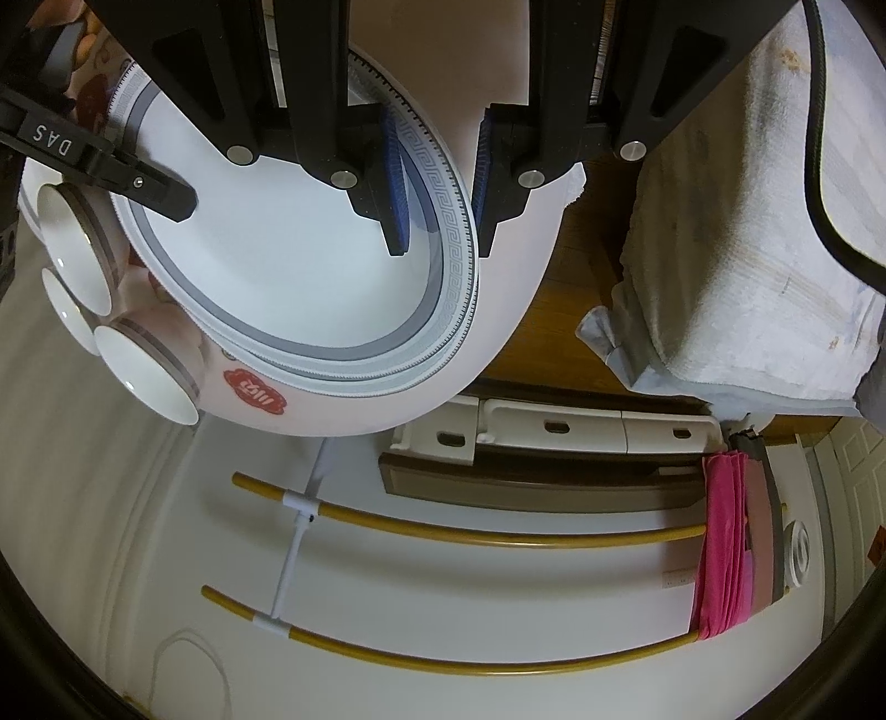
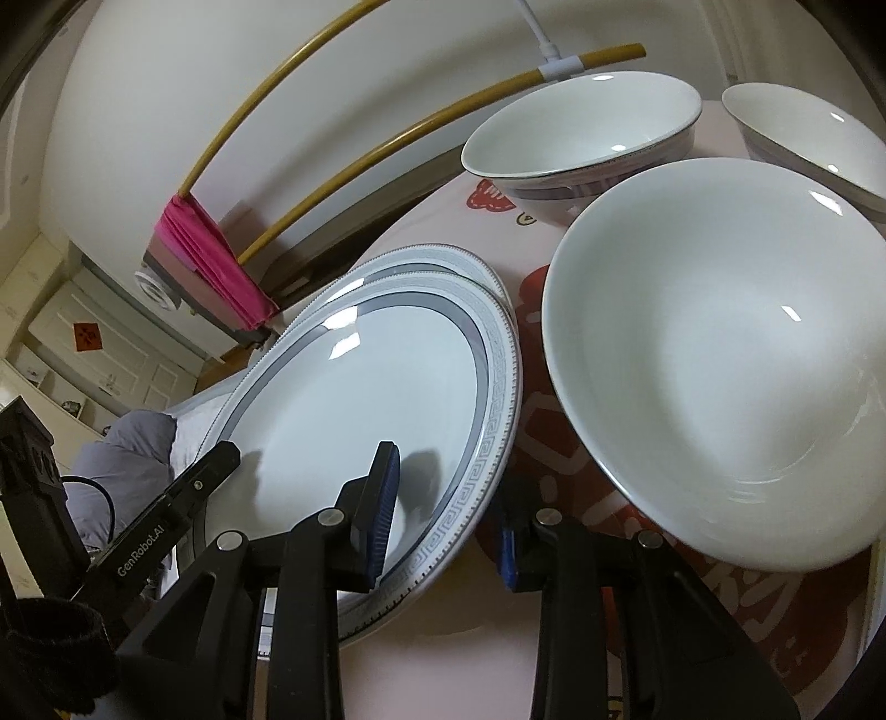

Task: Organize plates and bowls
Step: 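Lower the plate onto the other large plate and open both grippers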

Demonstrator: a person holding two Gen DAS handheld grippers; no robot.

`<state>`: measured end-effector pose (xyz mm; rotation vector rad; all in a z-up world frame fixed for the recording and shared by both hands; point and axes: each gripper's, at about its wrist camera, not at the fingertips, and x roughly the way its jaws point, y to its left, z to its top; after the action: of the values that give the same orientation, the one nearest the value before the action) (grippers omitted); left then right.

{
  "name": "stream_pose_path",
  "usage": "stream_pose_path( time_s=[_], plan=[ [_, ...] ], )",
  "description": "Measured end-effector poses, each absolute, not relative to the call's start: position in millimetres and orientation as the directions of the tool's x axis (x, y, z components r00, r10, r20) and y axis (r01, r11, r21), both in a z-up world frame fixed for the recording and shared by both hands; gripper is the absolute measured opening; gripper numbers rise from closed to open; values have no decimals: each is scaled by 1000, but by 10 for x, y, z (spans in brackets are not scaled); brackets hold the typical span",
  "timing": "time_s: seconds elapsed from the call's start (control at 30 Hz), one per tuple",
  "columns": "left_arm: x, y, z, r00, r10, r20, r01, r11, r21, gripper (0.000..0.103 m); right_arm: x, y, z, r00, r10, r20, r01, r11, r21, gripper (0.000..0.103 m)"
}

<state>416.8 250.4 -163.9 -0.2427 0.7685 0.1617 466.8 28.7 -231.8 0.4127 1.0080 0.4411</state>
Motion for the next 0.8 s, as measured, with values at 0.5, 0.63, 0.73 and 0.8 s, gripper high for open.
stream_pose_path(
  time_s=[0.5,0.63,0.73,0.8],
  plan=[
    [4127,2450,-1638,711,86,-698,-243,961,-129,20,4654,251,-2388,485,563,-668,-183,813,552,27],
    [4123,2420,-1633,701,99,-706,-250,962,-113,22,4649,253,-2385,496,558,-665,-194,818,542,27],
    [4122,2394,-1624,702,105,-704,-251,962,-106,22,4643,241,-2391,498,563,-660,-198,814,546,27],
    [4119,2376,-1625,701,111,-704,-252,963,-100,23,4645,235,-2394,498,566,-657,-199,812,548,27]
  ],
)
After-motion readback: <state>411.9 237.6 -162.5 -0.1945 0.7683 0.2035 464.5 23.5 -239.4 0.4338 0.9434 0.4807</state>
